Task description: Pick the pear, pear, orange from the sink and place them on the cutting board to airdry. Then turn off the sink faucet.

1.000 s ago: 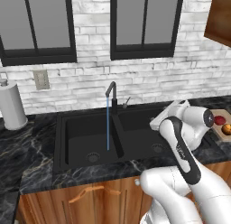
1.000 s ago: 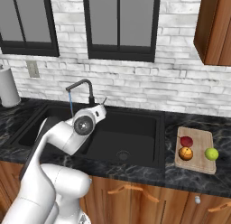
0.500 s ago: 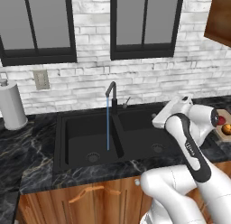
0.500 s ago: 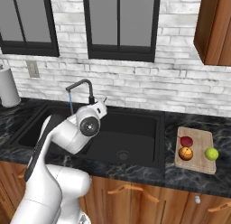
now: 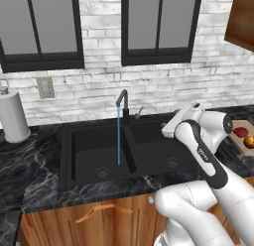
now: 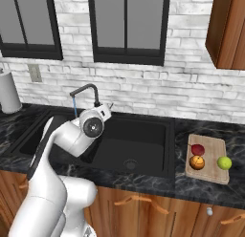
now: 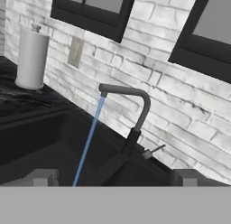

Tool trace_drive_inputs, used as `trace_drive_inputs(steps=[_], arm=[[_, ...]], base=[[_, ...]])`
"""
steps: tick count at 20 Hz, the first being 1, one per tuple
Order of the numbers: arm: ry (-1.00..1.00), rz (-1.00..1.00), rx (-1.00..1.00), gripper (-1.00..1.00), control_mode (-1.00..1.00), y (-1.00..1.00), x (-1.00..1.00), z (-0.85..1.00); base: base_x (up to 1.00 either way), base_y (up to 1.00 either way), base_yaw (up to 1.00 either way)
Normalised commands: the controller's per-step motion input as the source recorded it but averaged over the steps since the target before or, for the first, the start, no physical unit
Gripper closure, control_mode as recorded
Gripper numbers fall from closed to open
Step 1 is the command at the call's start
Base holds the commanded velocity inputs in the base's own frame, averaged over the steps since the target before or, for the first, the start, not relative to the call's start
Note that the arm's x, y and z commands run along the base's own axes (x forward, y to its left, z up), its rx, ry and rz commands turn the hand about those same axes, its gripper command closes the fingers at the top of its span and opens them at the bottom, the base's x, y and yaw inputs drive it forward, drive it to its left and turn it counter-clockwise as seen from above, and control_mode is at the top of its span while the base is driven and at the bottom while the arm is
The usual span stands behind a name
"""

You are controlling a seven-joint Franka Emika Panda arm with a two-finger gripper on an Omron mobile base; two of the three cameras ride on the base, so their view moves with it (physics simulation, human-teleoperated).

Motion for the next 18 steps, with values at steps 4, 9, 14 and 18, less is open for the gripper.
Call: trace_drive_inputs(steps=[4, 9, 14, 18], arm=[[0.04, 0.09, 0.00, -1.00, -1.00, 0.00, 0.08, 0.00], [0.00, 0.09, 0.00, -1.00, -1.00, 0.00, 0.00, 0.01], [-0.03, 0.02, 0.05, -1.00, -1.00, 0.01, -0.13, 0.00], [-0.05, -0.01, 0.10, -1.00, -1.00, 0.07, -0.17, 0.00]], base=[[0.00, 0.00, 0.00], [0.00, 0.00, 0.00], [0.00, 0.00, 0.00], [0.00, 0.00, 0.00]])
